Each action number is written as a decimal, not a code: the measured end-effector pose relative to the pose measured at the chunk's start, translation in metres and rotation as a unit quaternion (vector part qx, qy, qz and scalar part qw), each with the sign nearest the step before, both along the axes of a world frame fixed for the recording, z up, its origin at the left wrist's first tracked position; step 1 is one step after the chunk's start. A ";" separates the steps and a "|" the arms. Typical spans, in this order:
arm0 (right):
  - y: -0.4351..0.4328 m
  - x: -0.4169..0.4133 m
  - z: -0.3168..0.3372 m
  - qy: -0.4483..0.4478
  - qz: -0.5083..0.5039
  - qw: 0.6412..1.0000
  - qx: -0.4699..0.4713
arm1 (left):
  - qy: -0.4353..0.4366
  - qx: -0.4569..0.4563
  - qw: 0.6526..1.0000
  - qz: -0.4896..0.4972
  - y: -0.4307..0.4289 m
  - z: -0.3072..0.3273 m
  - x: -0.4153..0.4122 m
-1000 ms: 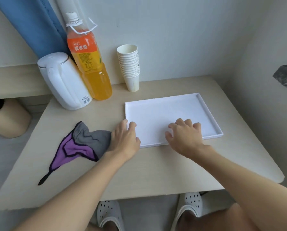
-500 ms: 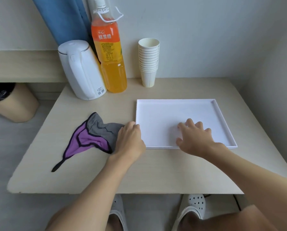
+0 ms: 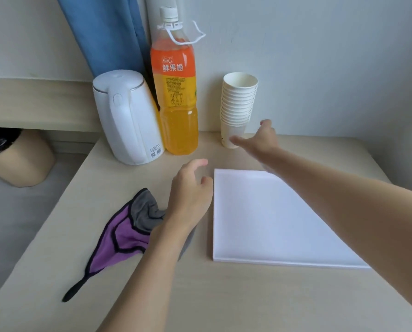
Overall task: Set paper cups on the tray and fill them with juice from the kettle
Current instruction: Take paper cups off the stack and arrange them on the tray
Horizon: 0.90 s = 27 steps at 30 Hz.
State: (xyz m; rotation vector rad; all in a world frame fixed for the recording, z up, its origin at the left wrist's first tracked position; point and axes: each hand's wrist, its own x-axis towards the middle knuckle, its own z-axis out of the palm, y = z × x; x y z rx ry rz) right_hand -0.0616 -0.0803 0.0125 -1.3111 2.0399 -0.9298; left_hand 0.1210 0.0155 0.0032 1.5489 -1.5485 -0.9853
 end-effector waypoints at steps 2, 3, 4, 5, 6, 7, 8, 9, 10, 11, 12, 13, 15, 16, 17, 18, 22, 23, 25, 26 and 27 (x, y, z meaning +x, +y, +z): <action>-0.022 0.001 -0.006 -0.022 -0.020 0.999 -0.024 | 0.014 0.001 1.000 0.002 -0.005 -0.001 0.001; -0.032 0.002 -0.010 -0.031 -0.025 0.999 -0.032 | 0.019 0.000 1.000 0.002 -0.008 -0.002 0.002; -0.039 0.003 -0.013 -0.036 -0.025 0.998 -0.040 | 0.023 -0.001 1.000 0.001 -0.008 -0.002 0.003; -0.046 0.005 -0.017 -0.040 -0.024 0.998 -0.044 | 0.029 -0.005 1.000 -0.001 -0.009 -0.002 0.004; -0.050 0.006 -0.020 -0.045 -0.025 0.997 -0.052 | 0.036 -0.011 0.999 -0.004 -0.010 -0.002 0.005; -0.054 0.006 -0.024 -0.051 -0.029 0.996 -0.061 | 0.043 -0.017 0.999 -0.004 -0.011 -0.002 0.005; -0.057 0.007 -0.027 -0.058 -0.031 0.995 -0.071 | 0.050 -0.024 0.998 -0.001 -0.011 -0.001 0.006; -0.058 0.008 -0.029 -0.064 -0.031 0.994 -0.078 | 0.054 -0.030 0.998 0.002 -0.012 0.000 0.006; -0.059 0.008 -0.029 -0.072 -0.029 0.993 -0.085 | 0.057 -0.035 0.998 0.003 -0.012 0.000 0.007; -0.059 0.009 -0.029 -0.079 -0.028 0.992 -0.092 | 0.058 -0.037 0.998 0.003 -0.011 0.001 0.007; -0.059 0.008 -0.027 -0.081 -0.027 0.991 -0.099 | 0.059 -0.036 0.998 0.001 -0.010 0.001 0.007; -0.057 0.007 -0.025 -0.079 -0.025 0.991 -0.104 | 0.063 -0.032 0.997 0.001 -0.009 0.001 0.008; -0.049 0.009 -0.018 -0.072 -0.021 0.990 -0.119 | 0.080 -0.030 0.996 0.008 -0.006 0.003 0.009; -0.042 0.011 -0.014 -0.072 -0.021 0.989 -0.129 | 0.089 -0.034 0.995 0.013 -0.004 0.004 0.010; -0.034 0.012 -0.010 -0.074 -0.021 0.988 -0.136 | 0.099 -0.042 0.994 0.015 -0.004 0.006 0.011; -0.022 0.015 -0.005 -0.079 -0.018 0.986 -0.144 | 0.107 -0.050 0.993 0.016 -0.003 0.009 0.012; 0.038 0.022 0.013 -0.115 0.050 0.979 -0.158 | 0.169 -0.078 0.983 -0.002 0.002 0.019 0.010; 0.058 0.019 0.018 -0.118 0.069 0.977 -0.162 | 0.185 -0.081 0.979 -0.015 0.005 0.022 0.005; 0.090 0.028 0.021 -0.123 0.118 0.973 -0.155 | 0.200 -0.088 0.975 -0.033 0.008 0.025 0.006; 0.104 0.030 0.022 -0.127 0.140 0.971 -0.148 | 0.206 -0.098 0.973 -0.045 0.010 0.029 0.004; 0.115 0.032 0.023 -0.134 0.159 0.968 -0.141 | 0.211 -0.109 0.970 -0.058 0.012 0.032 0.003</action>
